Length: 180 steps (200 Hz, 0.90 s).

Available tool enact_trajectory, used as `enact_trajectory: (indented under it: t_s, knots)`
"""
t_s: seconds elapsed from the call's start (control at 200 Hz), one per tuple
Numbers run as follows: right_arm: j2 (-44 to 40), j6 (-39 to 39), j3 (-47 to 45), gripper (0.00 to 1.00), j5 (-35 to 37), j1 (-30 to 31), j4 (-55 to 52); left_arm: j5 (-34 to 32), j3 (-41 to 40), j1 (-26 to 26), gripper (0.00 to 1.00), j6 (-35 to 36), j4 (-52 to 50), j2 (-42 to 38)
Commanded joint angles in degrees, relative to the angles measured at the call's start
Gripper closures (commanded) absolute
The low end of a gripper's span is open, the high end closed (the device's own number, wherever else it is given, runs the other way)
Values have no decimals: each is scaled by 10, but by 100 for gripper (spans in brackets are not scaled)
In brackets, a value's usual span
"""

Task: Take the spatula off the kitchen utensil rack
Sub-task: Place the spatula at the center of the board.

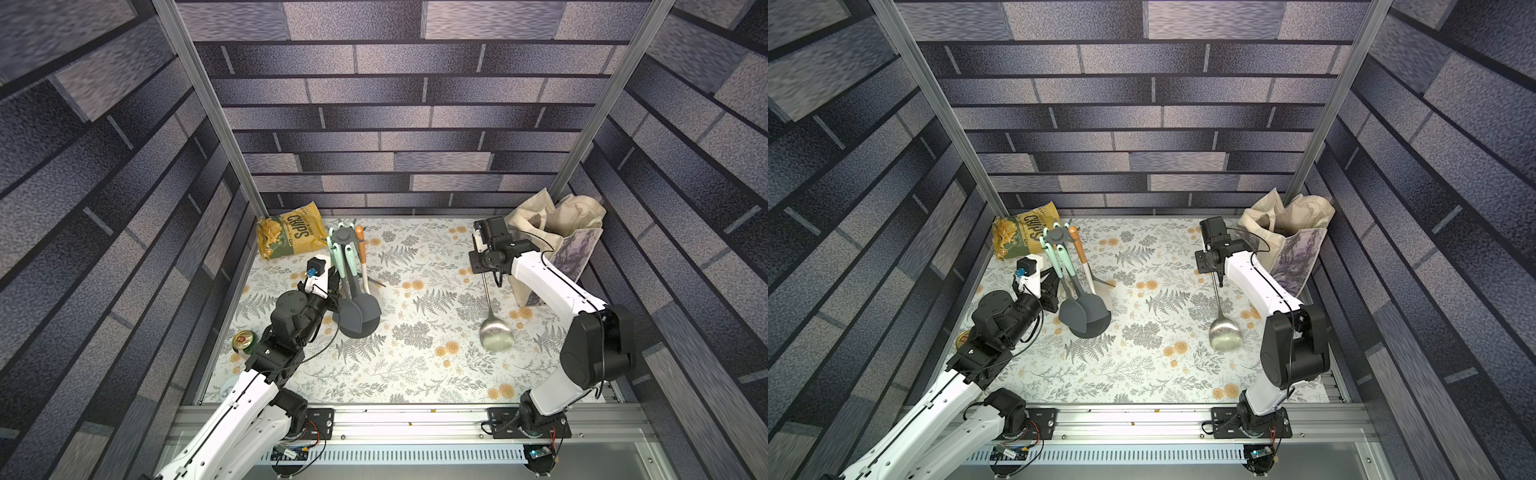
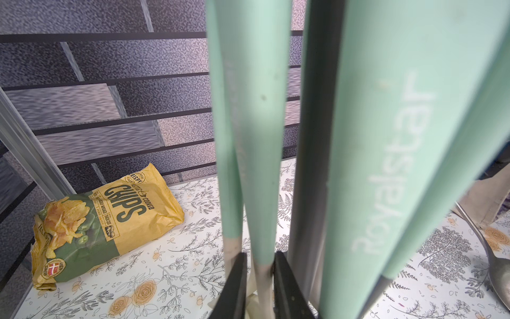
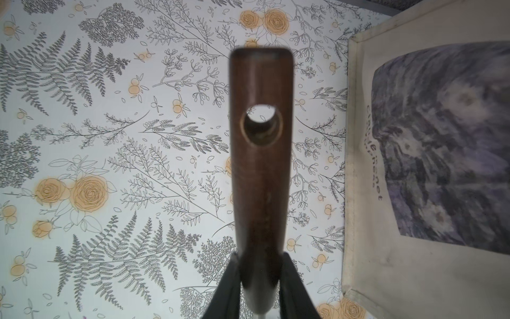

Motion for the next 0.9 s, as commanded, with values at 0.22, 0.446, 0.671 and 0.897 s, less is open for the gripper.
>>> enact_trajectory:
  t_s: [0.22,0.446,0.671,0.897]
  knots:
    - [60,12,-4,100,8,-8,59,-13,6,2,79,5,-4,2]
    - [107,17,-8,100,7,-10,86,-11,9,2,79,6,-2,13]
    - [155,17,12,100,-6,-22,76,-11,11,2,79,6,-4,17]
    - [178,12,22,100,-7,-29,61,-11,11,1,79,5,-5,17]
